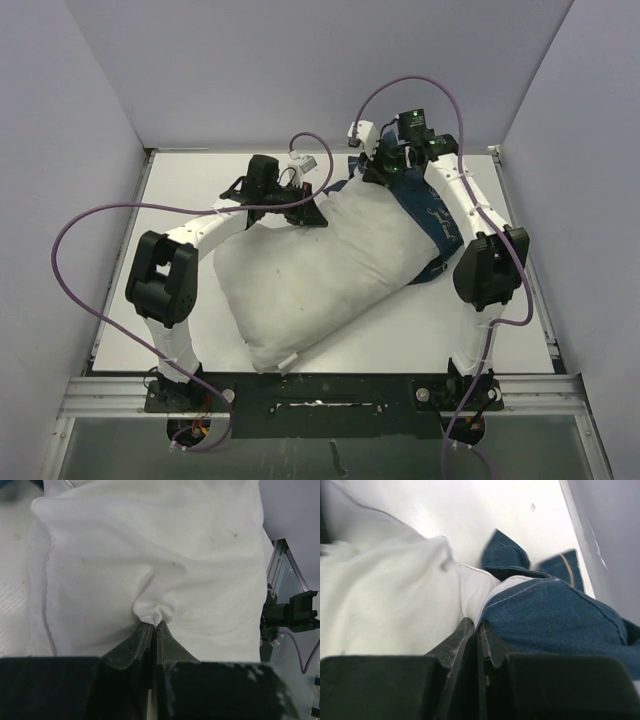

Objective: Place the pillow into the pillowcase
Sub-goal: Stuff the pillow into the pillowcase.

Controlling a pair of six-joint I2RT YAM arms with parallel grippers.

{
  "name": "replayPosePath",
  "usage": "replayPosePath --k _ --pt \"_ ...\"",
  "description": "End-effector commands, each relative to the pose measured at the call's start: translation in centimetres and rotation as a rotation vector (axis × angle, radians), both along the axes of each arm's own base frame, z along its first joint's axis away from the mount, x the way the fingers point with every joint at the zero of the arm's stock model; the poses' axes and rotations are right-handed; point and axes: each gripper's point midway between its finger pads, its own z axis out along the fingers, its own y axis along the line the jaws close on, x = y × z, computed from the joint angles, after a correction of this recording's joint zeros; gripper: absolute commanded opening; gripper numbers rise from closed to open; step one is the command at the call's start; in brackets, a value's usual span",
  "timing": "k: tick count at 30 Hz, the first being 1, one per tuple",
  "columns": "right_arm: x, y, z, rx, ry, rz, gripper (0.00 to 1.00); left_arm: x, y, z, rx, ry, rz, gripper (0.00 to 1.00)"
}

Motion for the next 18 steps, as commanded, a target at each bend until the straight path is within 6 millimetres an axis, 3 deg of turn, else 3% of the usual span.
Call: replayPosePath --k 1,3,6,8,11,13,14,15,18 --pt "-9.0 6.4 11.0 0.389 0.033 0.357 0.00 0.3 -0.9 6.7 -0.131 -0.221 -0.021 0.00" --pt "-10.7 7.5 13.4 0.494 0.062 0.412 0.00 0.2 -0.7 8.3 -0.159 -0.288 -0.016 0.00" --pt "-11.3 8.1 13.8 0.567 0.123 0.398 0.00 0.4 -0.1 9.8 -0.179 -0.356 0.017 0.00" --pt "-9.6 7.4 11.2 0.517 0.137 0.266 0.00 0.9 0.7 9.4 -0.168 -0.361 0.058 0.00" --pt "-6.0 4.8 5.6 0.383 0.140 0.057 0.03 2.6 2.3 6.9 -0.139 -0.291 0.150 0.00" --pt "-5.1 3.5 3.9 0.347 0.159 0.046 0.15 4.0 3.5 5.1 -0.124 -0.229 0.216 0.00" --pt "-5.1 3.1 4.2 0.355 0.158 0.070 0.21 4.6 4.1 4.4 -0.116 -0.200 0.250 0.00" --pt "-5.5 3.0 5.6 0.392 0.150 0.123 0.30 5.6 5.0 4.2 -0.104 -0.180 0.295 0.00" --pt "-5.9 1.1 10.1 0.457 0.063 0.201 0.67 7.4 7.6 4.5 -0.055 -0.136 0.425 0.23"
